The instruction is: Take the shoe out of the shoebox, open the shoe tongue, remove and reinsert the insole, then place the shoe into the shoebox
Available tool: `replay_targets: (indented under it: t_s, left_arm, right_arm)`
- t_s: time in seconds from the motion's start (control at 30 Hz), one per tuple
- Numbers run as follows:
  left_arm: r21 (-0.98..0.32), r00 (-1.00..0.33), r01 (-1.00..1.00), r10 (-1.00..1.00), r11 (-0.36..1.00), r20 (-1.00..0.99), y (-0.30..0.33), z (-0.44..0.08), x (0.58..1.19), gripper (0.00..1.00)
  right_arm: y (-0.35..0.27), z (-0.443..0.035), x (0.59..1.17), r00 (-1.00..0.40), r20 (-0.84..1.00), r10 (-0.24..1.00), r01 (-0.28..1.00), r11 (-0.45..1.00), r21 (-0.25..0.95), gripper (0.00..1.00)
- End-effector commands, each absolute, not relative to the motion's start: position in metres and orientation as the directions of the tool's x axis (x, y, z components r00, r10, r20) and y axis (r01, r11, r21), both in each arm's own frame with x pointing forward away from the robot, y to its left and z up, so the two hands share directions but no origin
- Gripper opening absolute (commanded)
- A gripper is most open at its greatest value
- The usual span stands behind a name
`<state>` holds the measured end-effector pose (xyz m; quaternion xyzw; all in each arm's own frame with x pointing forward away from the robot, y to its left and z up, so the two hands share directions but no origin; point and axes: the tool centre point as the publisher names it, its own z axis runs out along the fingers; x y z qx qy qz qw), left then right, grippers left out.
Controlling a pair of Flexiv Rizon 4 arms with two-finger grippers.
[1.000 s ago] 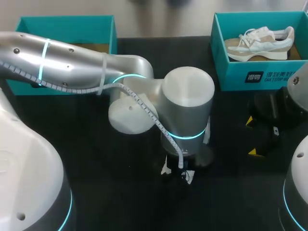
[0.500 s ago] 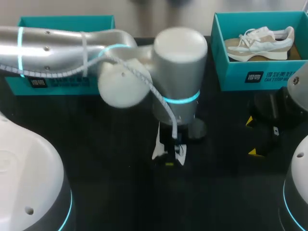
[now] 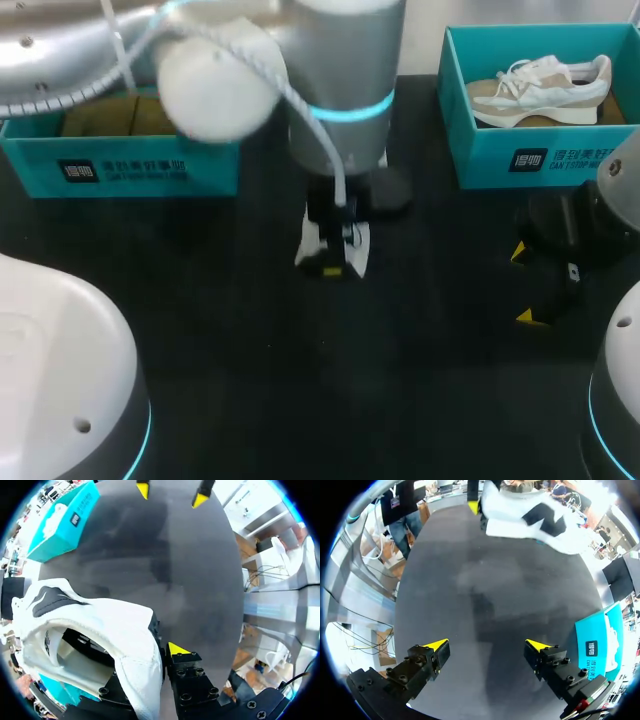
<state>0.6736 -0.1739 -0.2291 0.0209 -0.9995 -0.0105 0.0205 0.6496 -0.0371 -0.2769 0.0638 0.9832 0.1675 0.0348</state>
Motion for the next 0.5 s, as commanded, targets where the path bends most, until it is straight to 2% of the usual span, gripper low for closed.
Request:
replay_targets:
  t_s: [0.03, 0.23, 0.5]
  left_arm:
    - [0.028, -0.998, -0.047, -0.048, 0.998, 0.035, -0.166, -0.154, 0.692, 0.0]
    - [0.04, -0.994, -0.109, -0.11, 0.993, 0.021, -0.158, -0.13, 0.722, 0.0]
    - [0.05, -0.996, -0.077, -0.079, 0.996, 0.048, -0.136, -0.113, 0.753, 0.0]
  right_arm:
    - [-0.036, -0.277, 0.649, -0.989, -0.048, 0.138, 0.115, 0.937, 0.331, 1.0]
    - [-0.036, -0.277, 0.649, -0.989, -0.048, 0.138, 0.115, 0.937, 0.331, 1.0]
    - [-0.036, -0.277, 0.649, -0.989, -0.048, 0.138, 0.115, 0.937, 0.331, 1.0]
